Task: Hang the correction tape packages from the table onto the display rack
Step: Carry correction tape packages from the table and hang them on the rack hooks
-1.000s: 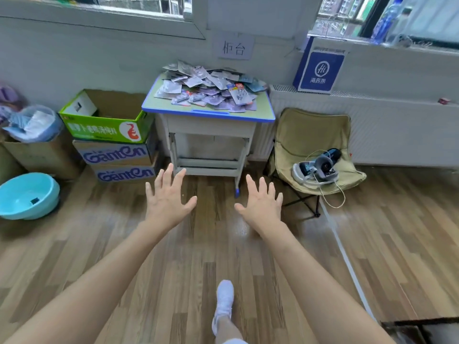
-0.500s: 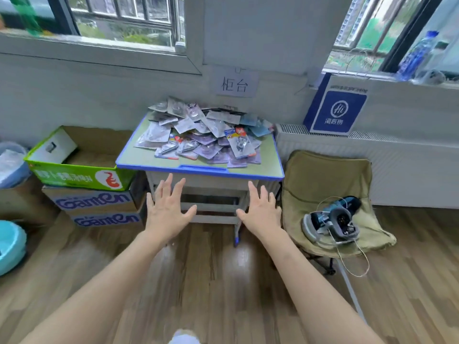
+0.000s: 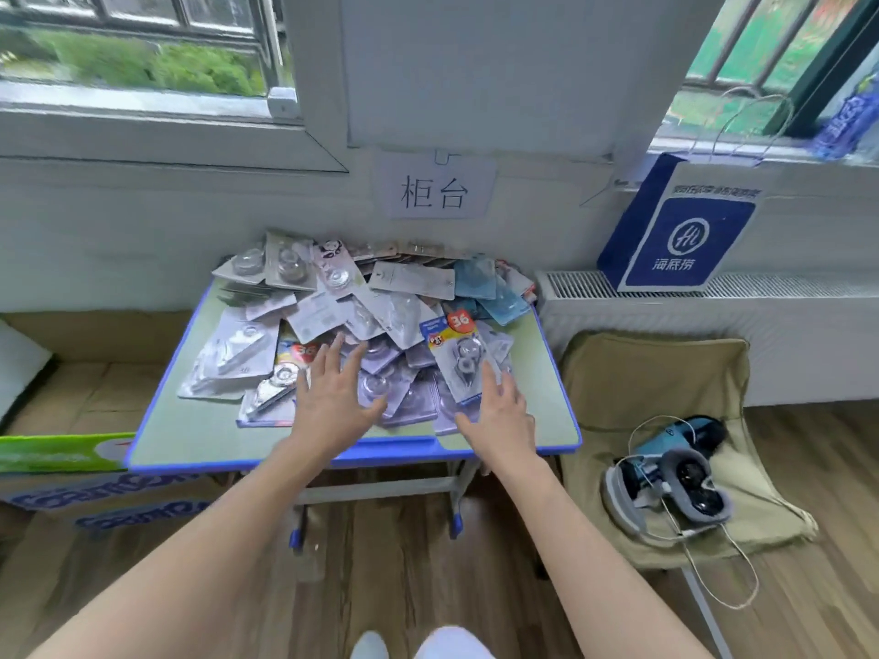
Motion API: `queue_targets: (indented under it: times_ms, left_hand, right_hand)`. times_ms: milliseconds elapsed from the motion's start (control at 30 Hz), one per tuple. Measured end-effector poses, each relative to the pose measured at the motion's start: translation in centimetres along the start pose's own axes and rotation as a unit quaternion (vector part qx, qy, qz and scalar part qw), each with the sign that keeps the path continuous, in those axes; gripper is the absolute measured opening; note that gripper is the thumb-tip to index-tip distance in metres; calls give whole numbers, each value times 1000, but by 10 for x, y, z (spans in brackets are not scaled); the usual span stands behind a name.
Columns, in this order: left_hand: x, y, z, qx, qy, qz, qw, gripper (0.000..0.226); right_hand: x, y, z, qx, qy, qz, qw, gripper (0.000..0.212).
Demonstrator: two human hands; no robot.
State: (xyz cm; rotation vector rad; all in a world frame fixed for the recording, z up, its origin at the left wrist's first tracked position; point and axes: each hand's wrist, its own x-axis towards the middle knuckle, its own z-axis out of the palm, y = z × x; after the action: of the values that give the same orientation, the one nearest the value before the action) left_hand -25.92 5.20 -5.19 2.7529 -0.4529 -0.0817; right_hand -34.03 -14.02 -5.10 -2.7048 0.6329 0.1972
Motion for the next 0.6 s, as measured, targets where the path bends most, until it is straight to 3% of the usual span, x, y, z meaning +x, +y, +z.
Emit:
queue_targets:
  times_ms: [333, 600]
  left_hand:
    - [112, 9, 32, -11, -24, -23, 999, 74]
    - [176, 18, 42, -33, -26, -39, 998, 72]
  right_hand:
    - [121, -8, 31, -22, -47, -45, 998, 95]
    - [149, 17, 44, -16, -21, -62, 998, 88]
